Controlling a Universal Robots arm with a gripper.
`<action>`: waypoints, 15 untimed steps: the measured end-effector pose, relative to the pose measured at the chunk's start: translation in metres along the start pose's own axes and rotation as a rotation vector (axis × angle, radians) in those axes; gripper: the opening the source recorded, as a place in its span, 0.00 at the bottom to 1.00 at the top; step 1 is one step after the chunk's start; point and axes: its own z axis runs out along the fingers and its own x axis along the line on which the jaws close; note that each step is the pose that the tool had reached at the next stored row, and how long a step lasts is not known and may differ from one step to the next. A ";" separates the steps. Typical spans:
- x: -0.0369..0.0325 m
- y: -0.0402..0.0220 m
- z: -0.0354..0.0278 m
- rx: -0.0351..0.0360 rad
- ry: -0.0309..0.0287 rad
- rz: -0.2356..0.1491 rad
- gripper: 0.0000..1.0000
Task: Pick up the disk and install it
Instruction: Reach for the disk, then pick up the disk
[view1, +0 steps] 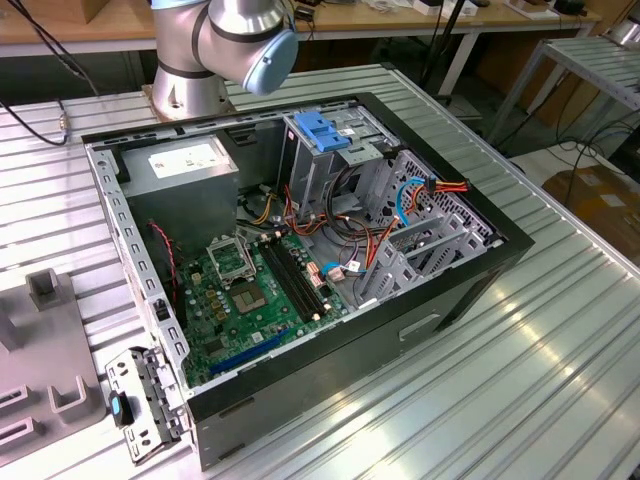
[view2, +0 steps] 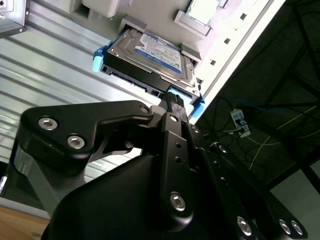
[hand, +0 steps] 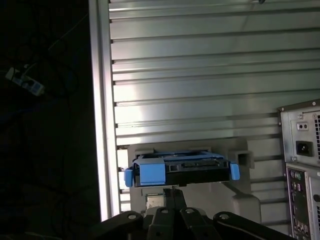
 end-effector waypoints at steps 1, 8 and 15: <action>0.0003 0.0000 0.0000 0.0000 0.0000 0.000 0.11; 0.0004 0.0000 0.0000 -0.0004 0.0000 0.000 0.11; 0.0004 0.0000 0.0000 -0.0007 0.0001 0.000 0.11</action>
